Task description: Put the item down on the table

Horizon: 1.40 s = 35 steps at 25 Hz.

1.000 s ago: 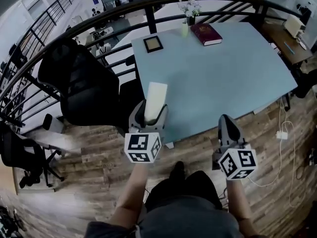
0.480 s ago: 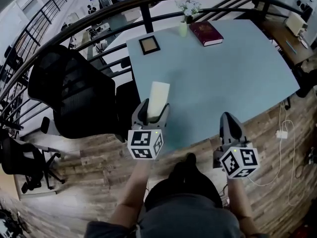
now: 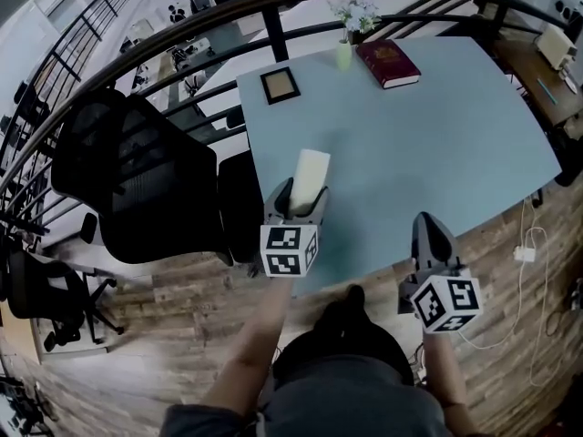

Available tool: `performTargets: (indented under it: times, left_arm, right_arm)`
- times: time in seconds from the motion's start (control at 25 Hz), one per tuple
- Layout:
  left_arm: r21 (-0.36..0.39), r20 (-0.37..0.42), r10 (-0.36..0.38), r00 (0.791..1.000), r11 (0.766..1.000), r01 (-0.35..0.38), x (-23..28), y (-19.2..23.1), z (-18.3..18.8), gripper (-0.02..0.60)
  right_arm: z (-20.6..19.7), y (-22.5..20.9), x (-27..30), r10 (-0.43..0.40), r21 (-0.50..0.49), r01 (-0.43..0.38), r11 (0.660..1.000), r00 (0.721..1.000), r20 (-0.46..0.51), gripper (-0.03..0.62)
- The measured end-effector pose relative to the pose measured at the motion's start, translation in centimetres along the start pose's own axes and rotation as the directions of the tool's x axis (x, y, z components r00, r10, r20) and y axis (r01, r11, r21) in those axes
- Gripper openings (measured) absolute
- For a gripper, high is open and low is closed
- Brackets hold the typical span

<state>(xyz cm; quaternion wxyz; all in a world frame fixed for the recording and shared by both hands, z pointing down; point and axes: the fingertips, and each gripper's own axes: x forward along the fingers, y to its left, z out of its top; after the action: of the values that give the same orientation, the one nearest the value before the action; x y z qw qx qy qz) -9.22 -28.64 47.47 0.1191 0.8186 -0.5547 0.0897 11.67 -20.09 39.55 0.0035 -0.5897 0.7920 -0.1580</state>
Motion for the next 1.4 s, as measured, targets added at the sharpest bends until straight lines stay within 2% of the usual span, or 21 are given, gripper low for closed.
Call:
performTargets:
  times: [0.32, 0.72, 1.08, 1.4]
  left_arm:
    - [0.027, -0.126, 0.003, 0.992, 1.000, 0.000, 4.4, -0.5, -4.1, 0.311]
    - [0.061, -0.258, 0.015, 0.966, 0.998, 0.001, 7.4, -0.9, -8.7, 0.311]
    - [0.043, -0.324, 0.013, 0.946, 0.999, 0.001, 8.8, -0.5, -10.7, 0.311]
    - [0.063, -0.361, 0.040, 0.932, 0.998, -0.018, 9.5, -0.2, -11.8, 0.311]
  right_arm:
    - [0.7, -1.5, 1.1, 0.006, 0.003, -0.006, 1.000, 1.000, 0.003, 0.003]
    - [1.3, -3.0, 1.6, 0.007, -0.004, -0.007, 1.000, 1.000, 0.004, 0.003]
    - [1.3, -3.3, 2.6, 0.012, -0.006, -0.012, 1.000, 1.000, -0.001, 0.003]
    - [1.4, -3.1, 3.7, 0.020, -0.012, -0.020, 1.000, 1.000, -0.007, 0.003]
